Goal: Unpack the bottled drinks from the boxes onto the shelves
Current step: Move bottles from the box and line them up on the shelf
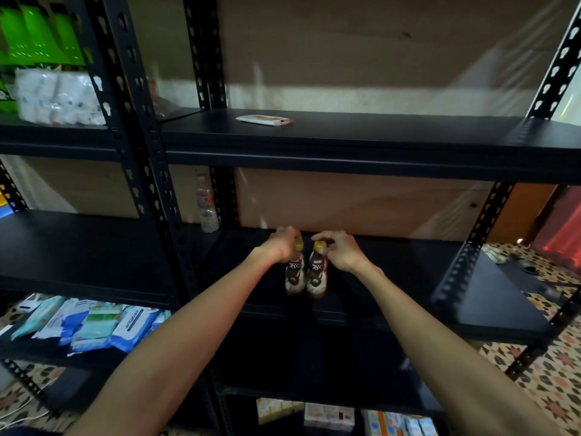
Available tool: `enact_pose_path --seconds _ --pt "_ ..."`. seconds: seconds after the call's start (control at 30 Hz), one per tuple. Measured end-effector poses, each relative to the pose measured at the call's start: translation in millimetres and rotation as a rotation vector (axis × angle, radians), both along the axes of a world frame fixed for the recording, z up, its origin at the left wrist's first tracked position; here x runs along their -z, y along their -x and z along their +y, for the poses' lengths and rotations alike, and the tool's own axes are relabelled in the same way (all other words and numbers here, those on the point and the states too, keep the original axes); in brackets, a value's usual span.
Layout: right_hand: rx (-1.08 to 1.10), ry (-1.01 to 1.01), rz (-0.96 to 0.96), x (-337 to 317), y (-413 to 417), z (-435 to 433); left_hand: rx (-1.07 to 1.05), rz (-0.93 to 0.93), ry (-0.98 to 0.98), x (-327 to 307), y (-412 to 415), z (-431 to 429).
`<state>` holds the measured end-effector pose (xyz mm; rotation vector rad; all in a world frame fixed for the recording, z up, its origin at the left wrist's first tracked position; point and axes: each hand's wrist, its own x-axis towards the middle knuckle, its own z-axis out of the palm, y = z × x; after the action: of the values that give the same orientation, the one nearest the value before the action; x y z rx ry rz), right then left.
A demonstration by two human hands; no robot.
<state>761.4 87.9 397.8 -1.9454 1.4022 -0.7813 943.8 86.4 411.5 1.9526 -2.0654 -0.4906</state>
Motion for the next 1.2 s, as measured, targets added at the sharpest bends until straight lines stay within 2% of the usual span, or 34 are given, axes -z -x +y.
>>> enact_pose_path --seconds 0.13,0.27,0.37,0.43,0.6,1.2 --pt "-0.026 -0.035 -0.064 9.2 1.4 2.4 0.009 0.067 0.022 4.7 -4.6 1.7" --pt "0.061 -0.122 -0.242 36.9 8.3 15.4 -0.118 0.355 0.069 38.1 -10.7 19.0" --pt "0.094 -0.214 -0.244 70.2 8.6 19.9 -0.250 0.450 0.078 78.1 -9.4 30.2" --pt "0.099 -0.231 -0.240 87.9 3.8 19.8 -0.265 0.530 0.058 96.8 -7.5 34.9" --pt "0.172 -0.122 -0.220 101.0 -21.0 9.5 -0.283 0.664 0.092 114.7 -12.8 28.7" --pt "0.116 0.022 -0.365 135.6 -158.1 -153.3 -0.458 0.695 0.347 141.8 -126.8 -113.0"
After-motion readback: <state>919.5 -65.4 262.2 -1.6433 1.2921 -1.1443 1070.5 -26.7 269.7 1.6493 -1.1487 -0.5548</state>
